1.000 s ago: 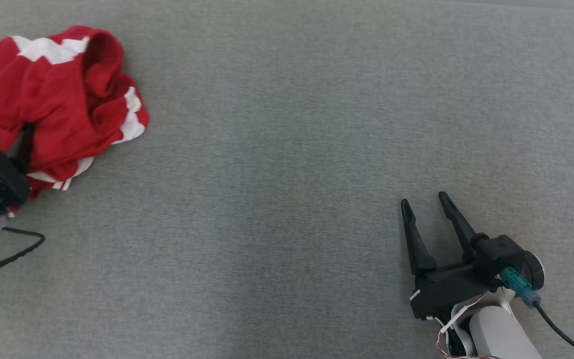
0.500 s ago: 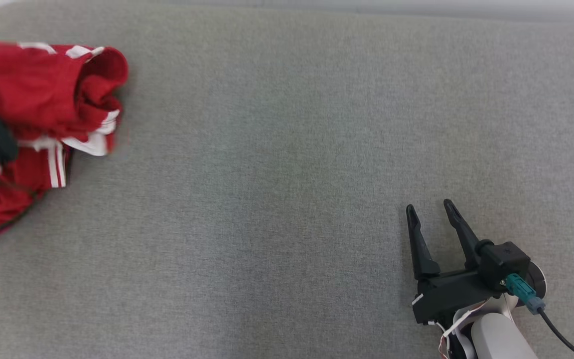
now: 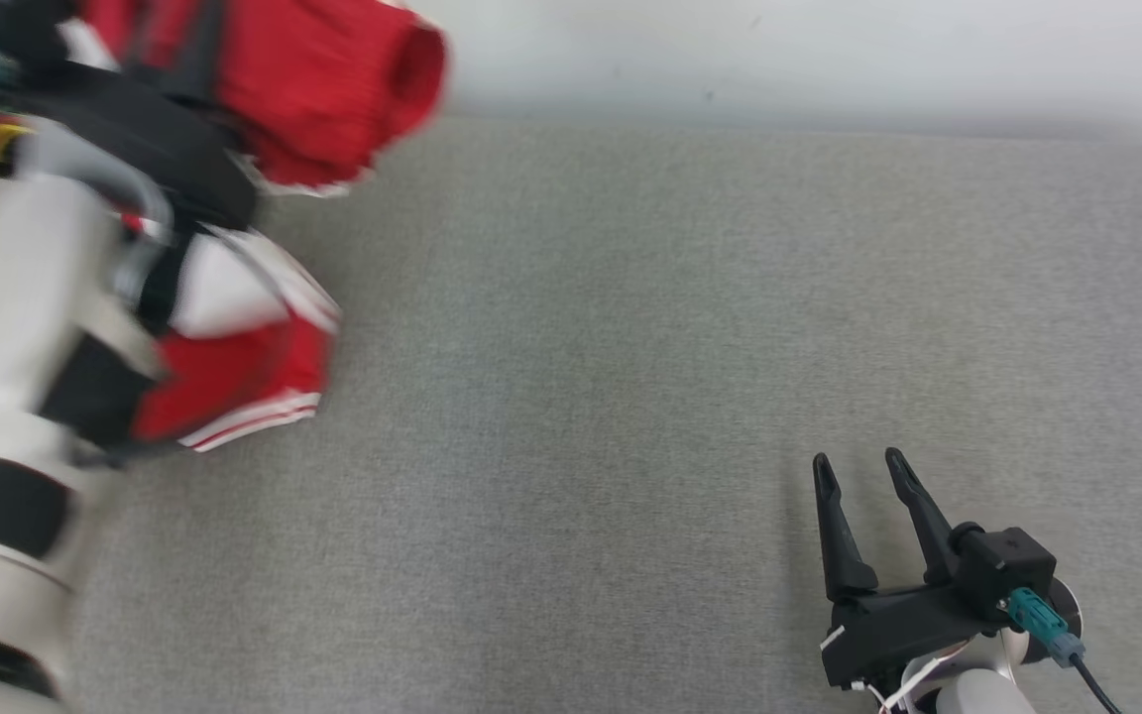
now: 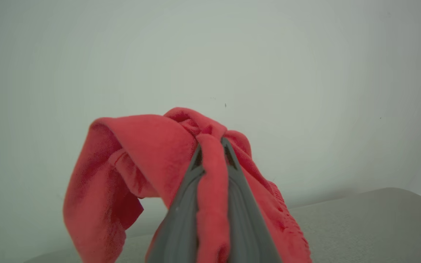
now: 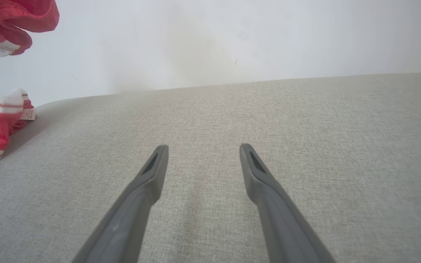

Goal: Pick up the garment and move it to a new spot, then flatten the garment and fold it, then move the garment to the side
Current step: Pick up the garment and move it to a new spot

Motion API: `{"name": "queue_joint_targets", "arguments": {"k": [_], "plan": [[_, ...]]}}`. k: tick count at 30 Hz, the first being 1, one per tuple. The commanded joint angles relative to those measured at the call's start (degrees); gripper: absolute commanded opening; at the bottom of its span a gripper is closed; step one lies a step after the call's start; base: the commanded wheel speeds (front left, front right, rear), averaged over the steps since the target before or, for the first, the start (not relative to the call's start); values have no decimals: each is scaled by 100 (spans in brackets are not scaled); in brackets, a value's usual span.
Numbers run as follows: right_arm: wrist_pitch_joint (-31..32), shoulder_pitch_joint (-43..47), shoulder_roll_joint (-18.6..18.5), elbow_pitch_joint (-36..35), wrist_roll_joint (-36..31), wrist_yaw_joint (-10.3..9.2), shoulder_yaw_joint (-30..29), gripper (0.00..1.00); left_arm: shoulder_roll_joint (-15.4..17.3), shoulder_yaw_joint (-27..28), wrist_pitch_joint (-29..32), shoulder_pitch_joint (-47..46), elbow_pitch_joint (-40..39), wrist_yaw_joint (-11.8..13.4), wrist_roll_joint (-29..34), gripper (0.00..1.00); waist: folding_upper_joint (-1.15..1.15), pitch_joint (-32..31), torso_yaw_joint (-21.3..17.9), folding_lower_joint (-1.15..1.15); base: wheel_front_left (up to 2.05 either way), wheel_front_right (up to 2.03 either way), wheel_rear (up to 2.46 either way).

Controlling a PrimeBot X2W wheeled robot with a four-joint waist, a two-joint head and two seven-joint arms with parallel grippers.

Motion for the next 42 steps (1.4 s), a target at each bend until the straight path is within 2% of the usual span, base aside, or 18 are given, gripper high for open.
{"name": "queue_joint_targets", "arguments": {"k": [1,6,11,15,18,19,20,21,27,34,42], "plan": [[-5,97,10,-1,1,17,-44,100,-226,-132,-93,346,-259,-10,-104,0,0,-172,-150,1,0,0,0],[-5,228,22,-25,-26,17,-128,100,-692,-409,-211,1129,-880,-12,-388,0,0,-338,-392,1,0,0,0],[-5,257,16,-30,-48,16,-117,100,-932,-427,-256,1919,-950,-13,-518,0,0,-454,-650,1,0,0,0],[-5,306,-22,-33,-36,12,-75,100,-1097,20,-255,2752,-1023,-14,-493,0,0,-505,-899,1,0,0,0],[-5,345,-58,-42,-6,12,-63,100,-1165,332,-252,3354,-1070,-14,-235,0,0,-538,-1025,1,0,0,0],[-5,349,-69,-52,4,12,-64,100,-1174,412,-252,3509,-1089,-14,-67,13,0,-546,-1041,1,0,0,0],[-5,367,-79,-66,14,12,-68,100,-1190,527,-252,3665,-1078,-14,33,60,0,-556,-1047,1,0,0,0],[-5,403,-89,-65,18,12,-74,100,-1192,662,-252,3821,-1069,9,200,100,0,-580,-1045,1,0,0,0],[-5,494,-66,-105,53,12,-30,100,-1258,1416,-252,4602,-1463,233,1337,100,0,-701,-911,1,0,0,0],[-4,533,-29,-79,189,12,183,100,-1294,2304,-253,5437,-2279,484,2477,100,0,-799,-515,1,0,0,0],[-5,396,-5,25,585,12,482,100,-1365,2917,-253,6183,-2732,349,3088,100,0,-689,87,1,0,0,0]]}}
